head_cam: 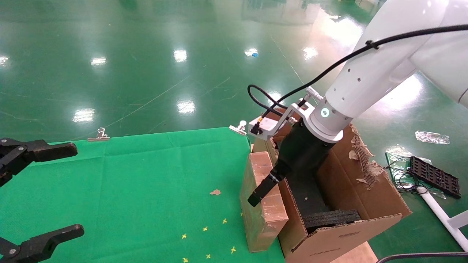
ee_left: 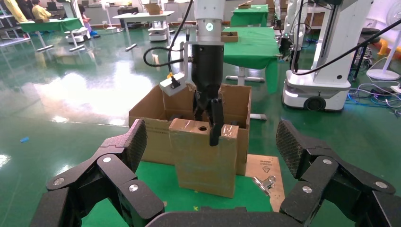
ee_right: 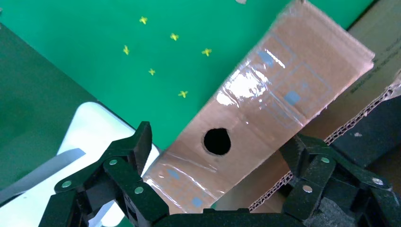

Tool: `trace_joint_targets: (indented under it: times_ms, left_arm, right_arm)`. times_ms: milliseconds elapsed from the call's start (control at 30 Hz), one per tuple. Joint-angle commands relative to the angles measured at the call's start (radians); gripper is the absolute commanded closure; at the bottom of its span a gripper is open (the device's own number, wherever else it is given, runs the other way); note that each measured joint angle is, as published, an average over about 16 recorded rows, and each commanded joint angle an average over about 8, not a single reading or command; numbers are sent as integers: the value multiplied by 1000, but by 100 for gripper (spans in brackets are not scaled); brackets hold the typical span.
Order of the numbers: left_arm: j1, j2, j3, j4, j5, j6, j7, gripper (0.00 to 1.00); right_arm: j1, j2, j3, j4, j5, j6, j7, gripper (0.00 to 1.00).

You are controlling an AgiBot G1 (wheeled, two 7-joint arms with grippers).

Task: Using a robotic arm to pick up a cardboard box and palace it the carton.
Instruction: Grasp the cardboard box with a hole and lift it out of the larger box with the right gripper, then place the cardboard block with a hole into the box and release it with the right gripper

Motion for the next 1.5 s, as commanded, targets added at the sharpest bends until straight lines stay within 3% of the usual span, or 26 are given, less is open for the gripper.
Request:
trace_joint_targets:
  times_ms: [33,133,733,900,1133,1333,1500]
  left_arm:
    - [0,0,0,0,0,0,0,90]
    - [0,0,0,0,0,0,0,100]
    - [0,0,1,0,-1,0,1,100]
    - [0,0,1,0,-1,-1,1,100]
    - [0,-1,2,0,-1,-1,1,100]
    - [0,-1,2,0,-1,-1,1,100]
    - [0,-1,2,0,-1,-1,1,100]
  right_arm:
    - [-3,1,-5,10,-9,5,10,100]
    - [-8,8,-11,30,-18,15,24,100]
    - [-18,50,-21,115,-50,56,52,100]
    - [10,94,19,144,-36,112,-10,100]
    - [105,225,132,199,15,231,-159,100]
    - [199,294,185,127,-7,273,-231,100]
    - [245,336,184,25,-61,262,-260,100]
